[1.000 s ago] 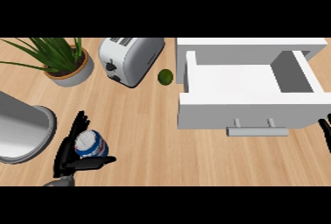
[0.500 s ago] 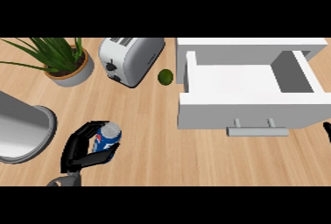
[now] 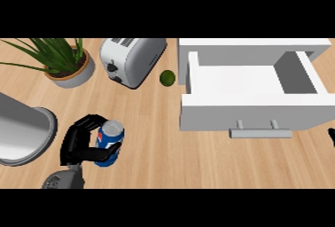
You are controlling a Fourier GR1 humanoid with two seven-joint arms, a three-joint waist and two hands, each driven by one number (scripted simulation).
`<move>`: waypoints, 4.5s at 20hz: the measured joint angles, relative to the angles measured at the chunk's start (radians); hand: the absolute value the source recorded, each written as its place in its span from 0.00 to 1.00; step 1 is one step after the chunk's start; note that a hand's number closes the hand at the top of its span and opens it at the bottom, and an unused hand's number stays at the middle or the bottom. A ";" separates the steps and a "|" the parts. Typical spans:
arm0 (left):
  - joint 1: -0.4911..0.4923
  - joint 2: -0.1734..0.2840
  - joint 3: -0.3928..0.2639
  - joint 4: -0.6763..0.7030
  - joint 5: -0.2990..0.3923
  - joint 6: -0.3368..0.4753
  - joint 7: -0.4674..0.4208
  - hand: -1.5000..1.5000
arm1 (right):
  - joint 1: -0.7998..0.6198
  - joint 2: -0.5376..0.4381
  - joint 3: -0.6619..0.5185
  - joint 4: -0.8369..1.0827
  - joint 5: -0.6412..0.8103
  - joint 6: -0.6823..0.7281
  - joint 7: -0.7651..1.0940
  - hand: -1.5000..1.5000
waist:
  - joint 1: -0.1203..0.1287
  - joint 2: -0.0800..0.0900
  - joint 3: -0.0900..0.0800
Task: Pick up the can, place it into the drawer and close the drawer
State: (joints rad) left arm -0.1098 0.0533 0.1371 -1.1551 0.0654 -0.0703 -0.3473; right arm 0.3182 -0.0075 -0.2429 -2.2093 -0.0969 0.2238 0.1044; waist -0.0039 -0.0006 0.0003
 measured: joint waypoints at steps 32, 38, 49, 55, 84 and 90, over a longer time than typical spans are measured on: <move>-0.568 -0.052 -0.255 -0.211 -0.077 0.350 0.560 1.00 | -0.003 -0.002 -0.030 -0.013 -0.022 -0.013 -0.001 0.00 | -0.008 0.000 0.000; -0.749 -0.053 -0.323 -0.128 -0.070 0.463 0.610 1.00 | -0.012 -0.011 -0.047 -0.014 -0.039 -0.003 0.010 0.00 | -0.014 0.001 0.000; -1.062 -0.053 -0.369 0.156 0.040 0.583 0.622 1.00 | -0.034 -0.015 -0.047 0.009 -0.028 0.002 0.011 0.00 | -0.025 0.004 0.000; -1.223 -0.053 -0.395 0.340 0.125 0.617 0.596 1.00 | -0.044 -0.010 -0.038 0.012 -0.017 0.001 0.013 0.00 | -0.039 0.007 0.001; -1.361 -0.053 -0.652 0.763 0.393 0.701 0.355 1.00 | -0.193 -0.029 -0.001 0.083 0.029 -0.033 0.039 0.00 | -0.103 0.027 0.003; -1.357 -0.053 -0.705 0.787 0.409 0.723 0.338 0.00 | -0.198 -0.031 0.002 0.093 0.031 -0.027 0.027 0.00 | -0.114 0.029 0.003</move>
State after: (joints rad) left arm -1.4664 0.0001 -0.5680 -0.3679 0.4742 0.6530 -0.0094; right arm 0.1205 -0.0387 -0.2406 -2.1166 -0.0663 0.1963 0.1315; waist -0.1176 0.0285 0.0032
